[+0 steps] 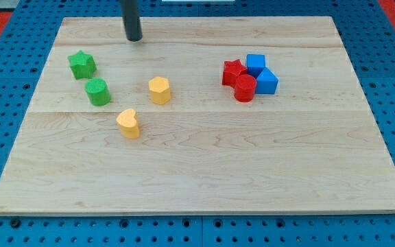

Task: Move the green star towards the green circle

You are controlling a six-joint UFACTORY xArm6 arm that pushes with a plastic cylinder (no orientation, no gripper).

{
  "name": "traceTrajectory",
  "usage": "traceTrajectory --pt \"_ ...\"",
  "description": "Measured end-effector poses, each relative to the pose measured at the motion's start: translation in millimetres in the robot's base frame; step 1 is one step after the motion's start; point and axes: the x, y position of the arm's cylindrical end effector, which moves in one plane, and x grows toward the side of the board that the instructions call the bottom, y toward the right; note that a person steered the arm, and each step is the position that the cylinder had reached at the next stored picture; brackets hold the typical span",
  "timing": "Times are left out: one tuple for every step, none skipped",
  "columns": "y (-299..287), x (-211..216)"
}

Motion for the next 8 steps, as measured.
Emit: traceTrajectory --pt "-26 6" --pt "-66 21" --pt "-97 37" --pt "-100 58" --pt "-100 80" --pt "-99 102" --pt "-97 119" --pt "-92 120"
